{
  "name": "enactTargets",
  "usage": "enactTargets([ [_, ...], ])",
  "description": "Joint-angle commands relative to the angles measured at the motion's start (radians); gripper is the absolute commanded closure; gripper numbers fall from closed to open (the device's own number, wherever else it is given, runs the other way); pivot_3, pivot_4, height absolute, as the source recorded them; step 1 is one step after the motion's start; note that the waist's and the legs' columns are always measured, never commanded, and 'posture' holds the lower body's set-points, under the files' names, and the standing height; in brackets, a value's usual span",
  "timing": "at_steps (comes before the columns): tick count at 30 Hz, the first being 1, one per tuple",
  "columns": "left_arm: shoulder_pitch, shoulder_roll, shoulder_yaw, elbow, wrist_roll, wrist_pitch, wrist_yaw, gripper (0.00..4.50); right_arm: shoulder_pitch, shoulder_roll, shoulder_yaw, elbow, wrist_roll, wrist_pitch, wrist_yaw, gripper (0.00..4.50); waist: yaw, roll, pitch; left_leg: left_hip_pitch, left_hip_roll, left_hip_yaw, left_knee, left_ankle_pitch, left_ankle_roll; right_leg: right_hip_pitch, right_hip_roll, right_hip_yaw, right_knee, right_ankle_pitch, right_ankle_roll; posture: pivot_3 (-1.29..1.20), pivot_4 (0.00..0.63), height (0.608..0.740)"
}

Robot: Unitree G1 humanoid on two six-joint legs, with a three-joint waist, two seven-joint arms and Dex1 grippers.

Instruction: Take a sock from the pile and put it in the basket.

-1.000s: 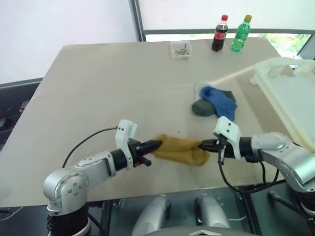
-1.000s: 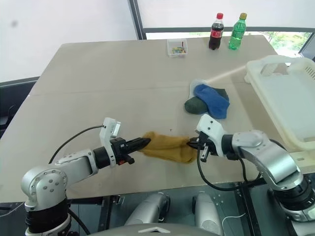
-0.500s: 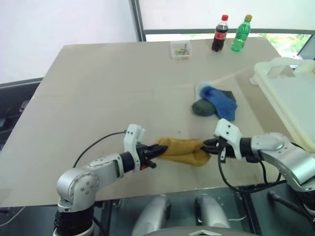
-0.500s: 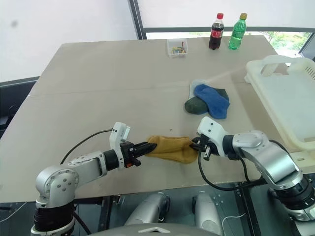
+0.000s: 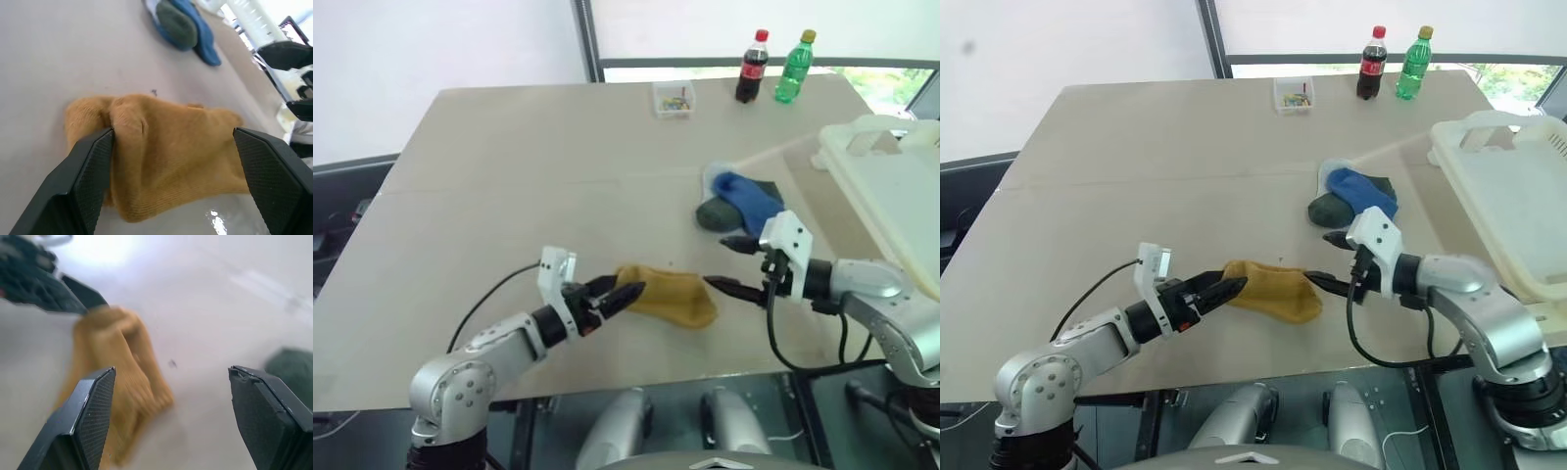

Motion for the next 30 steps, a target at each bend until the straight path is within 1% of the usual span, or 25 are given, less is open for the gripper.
enactTargets([
  [1, -0.006, 0.016, 0.013, -0.007, -0.032, -0.025, -0.014, 0.36, -0.029, 0.043, 0.075, 0.006, -0.042, -0.078, -0.001, 2.11, -0.001, 0.0, 0.0, 0.0, 0.0, 0.0, 0.0, 0.0, 0.0, 0.0, 0.0, 0.0, 0.0, 0.0, 0.0, 0.0, 0.15, 0.729],
  [3, -0.002, 0.039, 0.026, 0.0, -0.026, -0.031, -0.02, 0.36, -0.042, 0.065, 0.141, 0.047, -0.086, -0.116, 0.009, 3.23, -0.002, 0.0, 0.0, 0.0, 0.0, 0.0, 0.0, 0.0, 0.0, 0.0, 0.0, 0.0, -0.001, 0.0, 0.0, 0.0, 0.15, 0.729],
  [6, 0.018, 0.09, 0.081, 0.018, -0.053, -0.059, -0.084, 0.36, -0.064, 0.089, 0.185, 0.101, -0.119, -0.155, 0.023, 4.47, -0.002, 0.0, 0.0, 0.0, 0.0, 0.0, -0.001, 0.0, 0.0, 0.0, 0.0, 0.0, -0.001, 0.0, 0.0, 0.0, 0.15, 0.729],
  [9, 0.014, 0.124, 0.12, 0.038, -0.15, -0.05, -0.148, 0.36, -0.075, 0.103, 0.204, 0.138, -0.14, -0.183, 0.034, 4.47, -0.002, 0.0, 0.0, 0.0, 0.0, 0.0, -0.002, 0.0, 0.0, -0.001, 0.0, 0.0, -0.001, 0.0, 0.0, 0.0, 0.15, 0.729],
  [13, -0.033, 0.164, 0.032, 0.052, -0.195, -0.008, -0.211, 0.36, -0.07, 0.1, 0.25, 0.201, -0.209, -0.23, 0.044, 4.47, 0.002, 0.0, 0.0, 0.0, 0.0, -0.001, -0.003, 0.0, 0.0, 0.0, 0.0, -0.001, -0.003, 0.0, 0.0, 0.0, 0.15, 0.729],
  [15, -0.062, 0.178, -0.038, 0.082, -0.163, -0.004, -0.241, 0.36, -0.067, 0.108, 0.257, 0.218, -0.221, -0.242, 0.043, 4.47, -0.001, 0.0, 0.0, 0.0, 0.0, -0.001, -0.003, 0.0, 0.0, 0.0, 0.0, -0.001, -0.003, 0.0, 0.0, 0.0, 0.15, 0.729],
  [18, -0.136, 0.144, -0.149, 0.214, -0.026, -0.048, -0.206, 0.36, -0.069, 0.125, 0.271, 0.25, -0.246, -0.259, 0.032, 4.47, -0.003, 0.001, 0.0, 0.002, 0.0, 0.0, -0.005, 0.0, 0.0, 0.0, 0.0, 0.0, -0.002, 0.0, 0.0, 0.0, 0.15, 0.729],
  [19, -0.158, 0.122, -0.165, 0.256, 0.004, -0.065, -0.189, 0.94, -0.07, 0.127, 0.279, 0.267, -0.269, -0.272, 0.025, 4.5, -0.003, 0.001, 0.0, 0.002, 0.0, 0.0, -0.005, 0.0, 0.0, 0.0, 0.001, 0.0, -0.002, 0.0, -0.001, 0.0, 0.15, 0.729],
  [20, -0.171, 0.1, -0.168, 0.286, 0.018, -0.074, -0.173, 1.22, -0.072, 0.13, 0.283, 0.284, -0.291, -0.283, 0.015, 4.5, -0.004, 0.001, 0.0, 0.002, 0.0, 0.0, -0.006, 0.001, -0.001, 0.0, 0.001, 0.0, -0.002, 0.0, -0.001, 0.0, 0.15, 0.729],
  [21, -0.18, 0.08, -0.166, 0.31, 0.029, -0.08, -0.156, 1.73, -0.074, 0.133, 0.286, 0.3, -0.309, -0.293, 0.006, 4.5, -0.004, 0.001, 0.0, 0.003, 0.0, 0.0, -0.006, 0.001, -0.001, 0.0, 0.001, 0.001, -0.002, 0.001, -0.001, 0.0, 0.15, 0.729],
  [22, -0.181, 0.064, -0.159, 0.322, 0.034, -0.082, -0.144, 2.13, -0.073, 0.136, 0.285, 0.31, -0.319, -0.301, 0.003, 4.5, -0.004, 0.001, 0.0, 0.002, 0.0, 0.0, -0.006, 0.001, -0.001, 0.0, 0.001, 0.001, -0.002, 0.001, -0.001, 0.0, 0.15, 0.729],
  [24, -0.175, 0.028, -0.133, 0.34, 0.021, -0.075, -0.115, 3.17, -0.066, 0.139, 0.279, 0.321, -0.33, -0.316, 0.001, 4.5, -0.004, 0.001, 0.0, 0.002, 0.0, 0.001, -0.006, 0.001, -0.001, 0.0, 0.001, 0.001, -0.003, 0.001, -0.001, 0.0, 0.15, 0.729],
  [25, -0.168, 0.009, -0.118, 0.346, 0.006, -0.065, -0.098, 3.58, -0.061, 0.14, 0.276, 0.323, -0.333, -0.323, 0.002, 4.5, -0.004, 0.0, 0.0, 0.002, 0.0, 0.001, -0.006, 0.001, -0.001, -0.001, 0.001, 0.001, -0.003, 0.001, -0.001, 0.0, 0.15, 0.729],
  [26, -0.162, -0.006, -0.108, 0.348, -0.002, -0.057, -0.082, 4.14, -0.056, 0.141, 0.274, 0.325, -0.335, -0.328, 0.002, 4.5, -0.004, 0.001, 0.0, 0.002, 0.0, 0.0, -0.006, 0.001, -0.001, -0.001, 0.001, 0.001, -0.003, 0.001, -0.001, 0.0, 0.15, 0.729],
  [27, -0.157, -0.018, -0.102, 0.345, -0.011, -0.048, -0.075, 4.44, -0.051, 0.141, 0.277, 0.328, -0.343, -0.337, 0.002, 4.5, -0.003, 0.0, 0.0, 0.002, 0.0, 0.0, -0.006, 0.001, -0.001, -0.001, 0.001, 0.001, -0.003, 0.001, -0.001, 0.0, 0.15, 0.729],
  [30, -0.149, -0.056, -0.075, 0.324, -0.062, -0.02, -0.041, 4.44, -0.031, 0.128, 0.282, 0.333, -0.379, -0.385, 0.001, 4.5, -0.003, 0.0, -0.001, 0.002, 0.0, 0.0, -0.006, 0.001, -0.001, 0.0, 0.001, 0.001, -0.003, 0.001, -0.001, 0.0, 0.15, 0.729],
])
